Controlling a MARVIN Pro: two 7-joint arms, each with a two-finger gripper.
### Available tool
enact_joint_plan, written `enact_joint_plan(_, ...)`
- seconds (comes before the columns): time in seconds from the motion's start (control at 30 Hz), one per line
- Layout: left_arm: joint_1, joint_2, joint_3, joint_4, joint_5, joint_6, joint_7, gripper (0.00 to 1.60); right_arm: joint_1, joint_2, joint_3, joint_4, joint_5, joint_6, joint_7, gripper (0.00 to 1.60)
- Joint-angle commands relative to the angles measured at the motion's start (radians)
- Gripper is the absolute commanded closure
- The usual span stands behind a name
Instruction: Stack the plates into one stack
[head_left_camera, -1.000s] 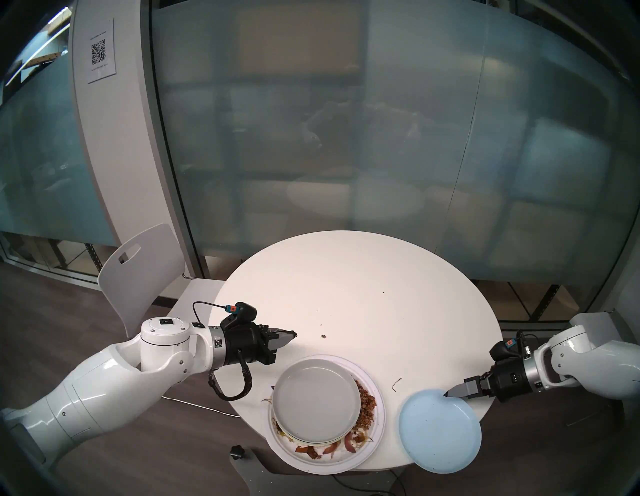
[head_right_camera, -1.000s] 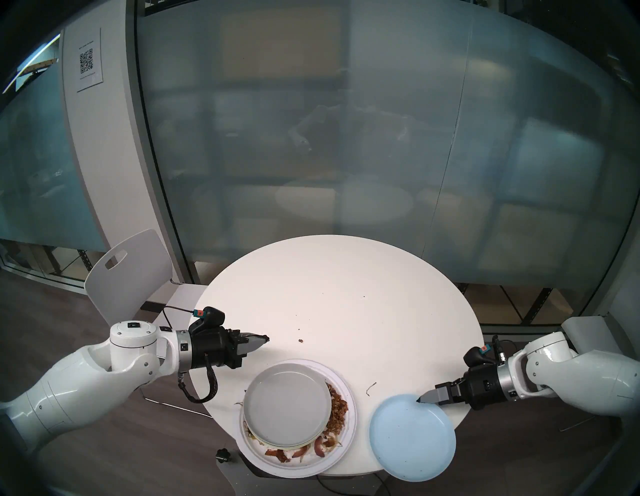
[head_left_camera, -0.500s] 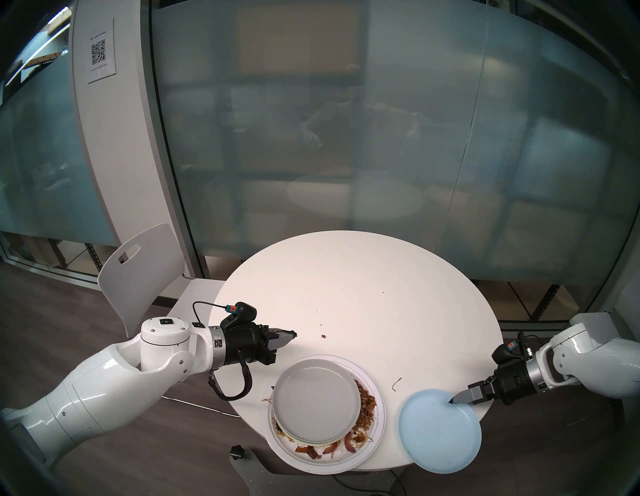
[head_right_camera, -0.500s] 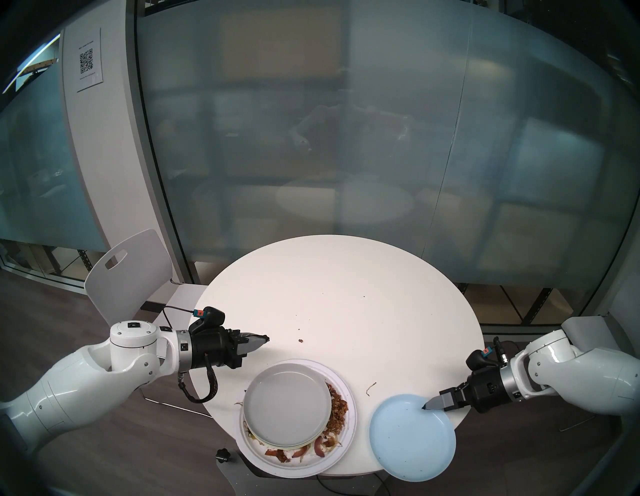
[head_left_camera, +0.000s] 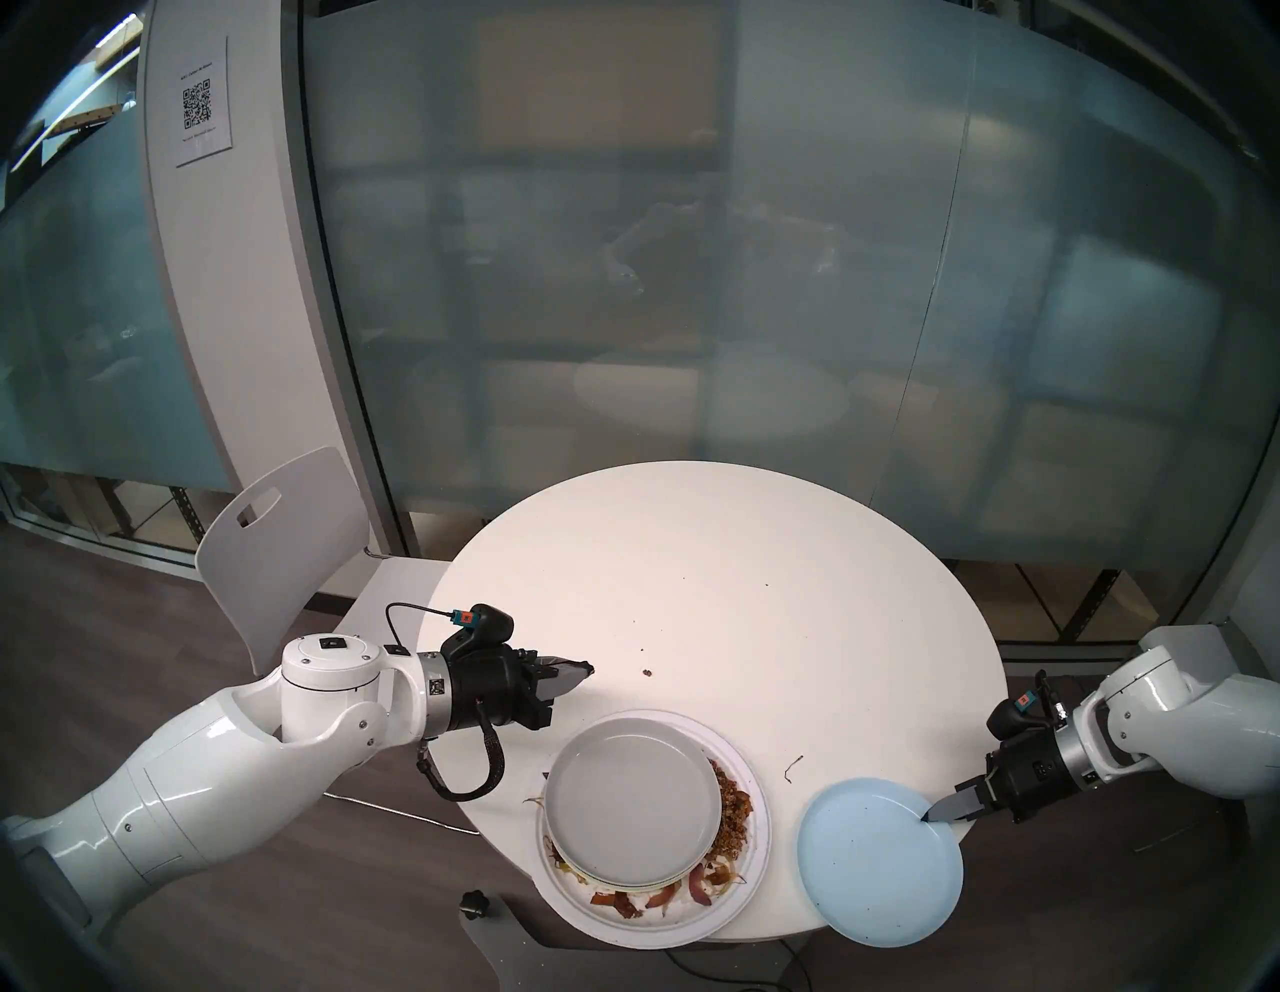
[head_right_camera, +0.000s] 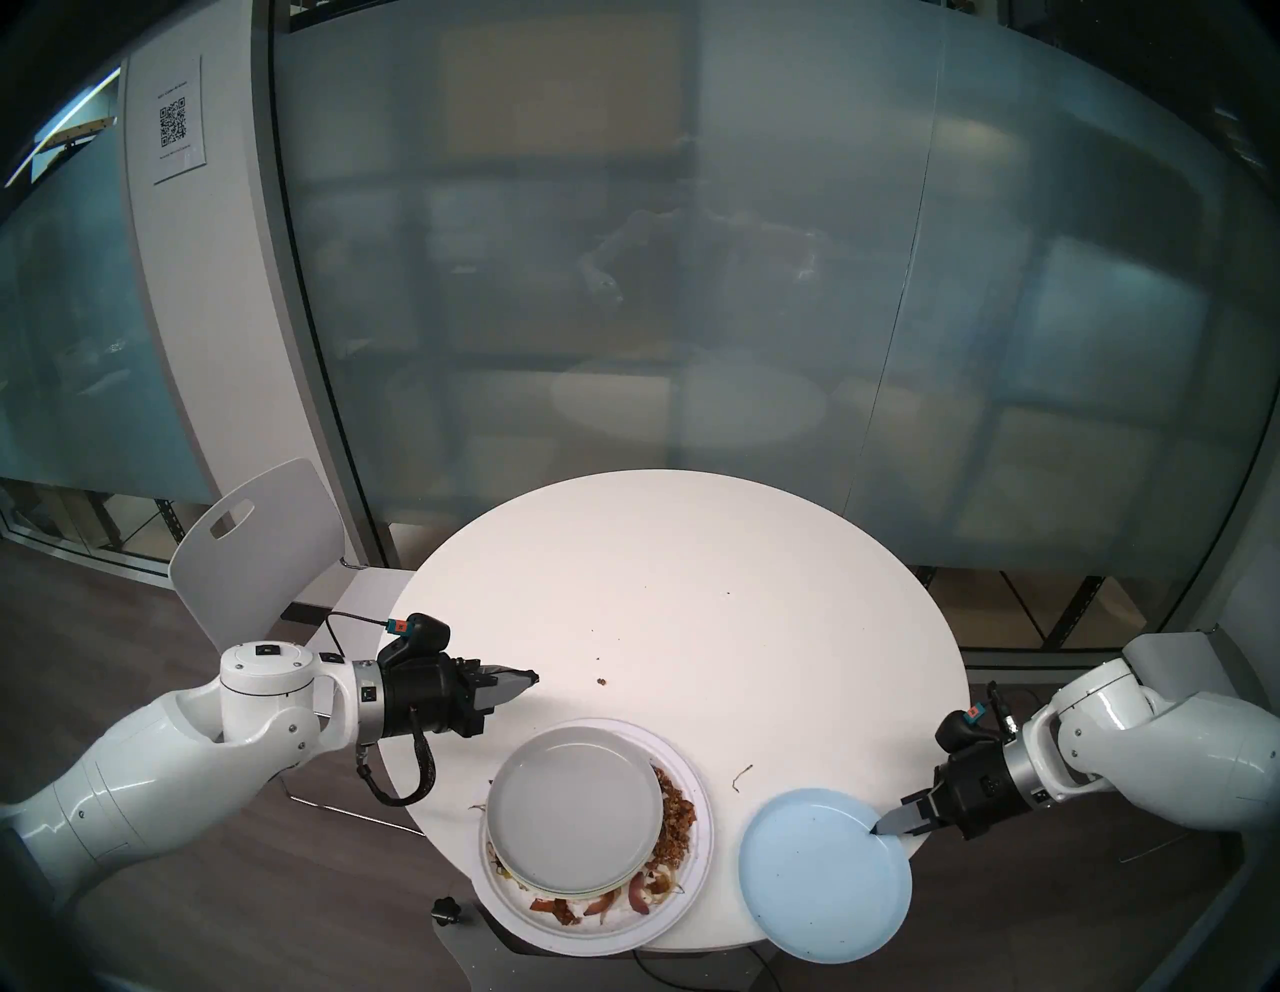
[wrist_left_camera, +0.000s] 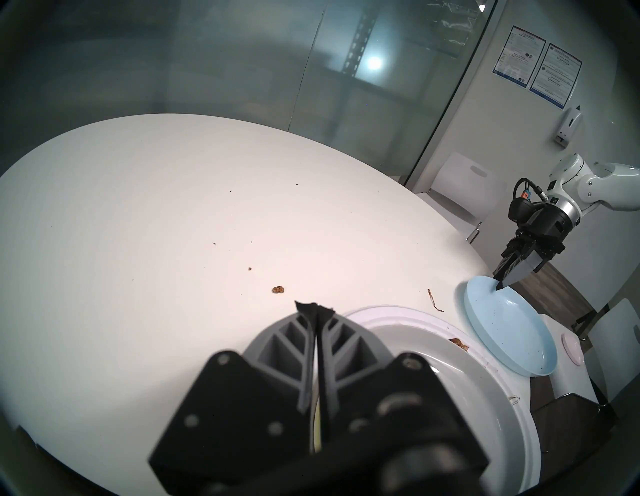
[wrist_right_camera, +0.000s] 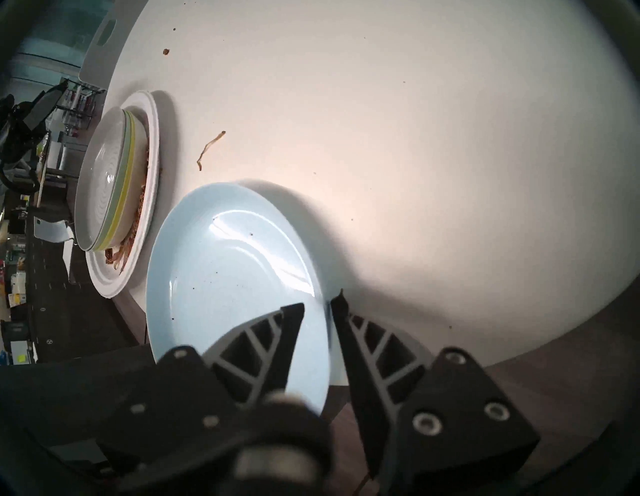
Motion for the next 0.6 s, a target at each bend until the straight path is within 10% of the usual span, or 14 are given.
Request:
enact_joint_plan(0.0,-0.007,0.000,-0.007,-0.010,-0.001,-0.004,-0.001,1.28,-0.023,0.006,0.041,-0.010,-0.015,0.018,0.006,0.81)
enact_joint_plan(0.57,-0.008,0.000,-0.007,-0.010,-0.001,-0.004,-0.001,1.28,-0.082,0.006,0.121,-0.033,-0.070,0.070,0.014,1.05)
